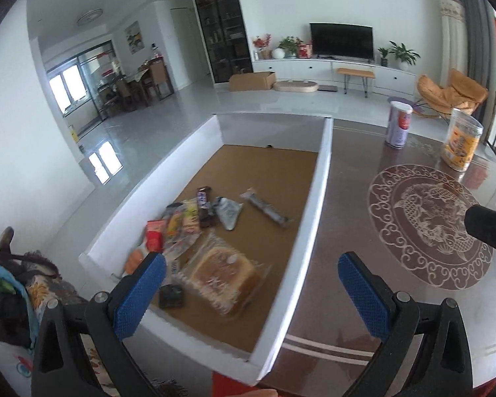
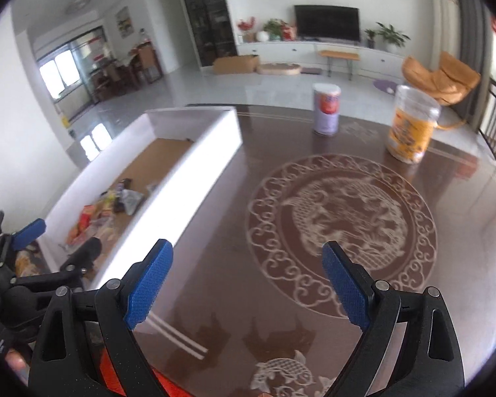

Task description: Organize snacks

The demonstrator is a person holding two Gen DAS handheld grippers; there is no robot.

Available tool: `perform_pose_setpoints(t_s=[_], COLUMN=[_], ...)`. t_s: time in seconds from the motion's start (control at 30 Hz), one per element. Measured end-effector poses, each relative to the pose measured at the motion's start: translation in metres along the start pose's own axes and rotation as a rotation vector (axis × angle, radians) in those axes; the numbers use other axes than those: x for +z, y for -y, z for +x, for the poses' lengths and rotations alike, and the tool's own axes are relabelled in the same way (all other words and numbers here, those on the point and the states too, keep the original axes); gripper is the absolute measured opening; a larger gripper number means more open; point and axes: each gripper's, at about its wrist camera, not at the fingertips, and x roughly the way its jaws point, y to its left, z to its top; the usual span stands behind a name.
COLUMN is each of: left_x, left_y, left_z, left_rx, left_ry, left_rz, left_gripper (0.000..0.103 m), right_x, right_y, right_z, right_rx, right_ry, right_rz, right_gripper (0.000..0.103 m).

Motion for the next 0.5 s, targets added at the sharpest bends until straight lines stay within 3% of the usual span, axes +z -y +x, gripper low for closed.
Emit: perform_pose_setpoints(t_s=[0.17,0.27,0.5], left_x=[-0.012,-0.013,-0.01], left_y=[-0.057,-0.081,-0.106], left_z=[-0.008,-0.009,-0.003], left_rx=[0.092,0.108,0.122], left_ry=[0.003,0.002,0.001], left_rz=[-0.07,-0.129,-0.187], left_gripper=[0.103,0.103,0.103], right_x=[0.015,0.016,0.011], right_y=[-0.081,-0.114,-0.155], right_z=[-0.01,-0.011,0.001], right_rx=[0.096,0.123,0.155], right_ry=[0.03,0.043,0.014], right_rz=[-0.16,-0.22,-0.307], right_gripper=[0.093,0.093,0.093])
